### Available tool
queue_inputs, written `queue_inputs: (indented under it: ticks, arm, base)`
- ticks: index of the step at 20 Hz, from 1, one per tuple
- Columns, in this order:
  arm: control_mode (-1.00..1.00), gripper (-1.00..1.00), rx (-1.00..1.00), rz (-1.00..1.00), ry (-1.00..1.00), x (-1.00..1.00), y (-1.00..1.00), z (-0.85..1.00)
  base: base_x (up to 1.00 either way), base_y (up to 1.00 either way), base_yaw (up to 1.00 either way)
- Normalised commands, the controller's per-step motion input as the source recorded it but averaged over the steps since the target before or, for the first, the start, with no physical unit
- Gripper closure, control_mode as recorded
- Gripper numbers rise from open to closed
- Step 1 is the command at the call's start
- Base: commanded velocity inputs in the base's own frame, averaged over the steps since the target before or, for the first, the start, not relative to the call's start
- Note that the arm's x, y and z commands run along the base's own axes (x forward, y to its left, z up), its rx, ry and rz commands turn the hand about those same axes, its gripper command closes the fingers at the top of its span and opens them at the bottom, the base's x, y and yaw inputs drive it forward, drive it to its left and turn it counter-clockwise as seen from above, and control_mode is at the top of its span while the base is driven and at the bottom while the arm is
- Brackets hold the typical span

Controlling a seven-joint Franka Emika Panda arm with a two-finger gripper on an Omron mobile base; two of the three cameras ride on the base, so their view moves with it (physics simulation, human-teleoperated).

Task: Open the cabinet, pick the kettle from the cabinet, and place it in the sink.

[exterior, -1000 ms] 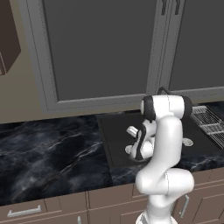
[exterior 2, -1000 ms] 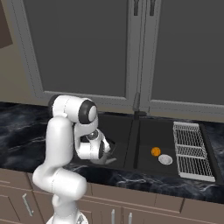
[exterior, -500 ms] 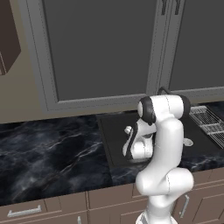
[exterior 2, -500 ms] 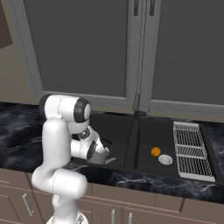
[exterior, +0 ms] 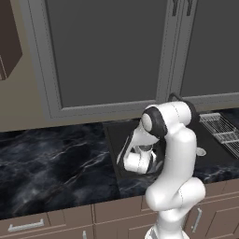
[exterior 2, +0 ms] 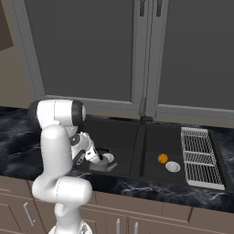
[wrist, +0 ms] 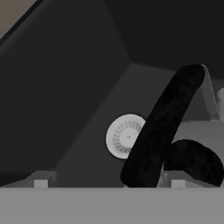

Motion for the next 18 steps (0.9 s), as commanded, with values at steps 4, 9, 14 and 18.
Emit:
queue_inputs:
  ticks: [4, 9, 14, 18]
  arm:
    - [-1.00, -1.00, 0.00, -0.11, 0.07, -0.31, 0.24, 0.00]
    - [-1.00, -1.00, 0.00, -0.09, 0.07, -0.17, 0.16, 0.06]
    - [-1.00, -1.00, 0.00, -0.06, 0.14, -0.12, 0.10, 0.14]
    - [-1.00, -1.00, 0.00, -0.02, 0.17, -0.23, 0.08, 0.09]
  base:
    - [0.00, 0.00, 0.00]
    - [0.00, 0.00, 0.00]
    - [0.00, 0.00, 0.00]
    - [0.00, 0.00, 0.00]
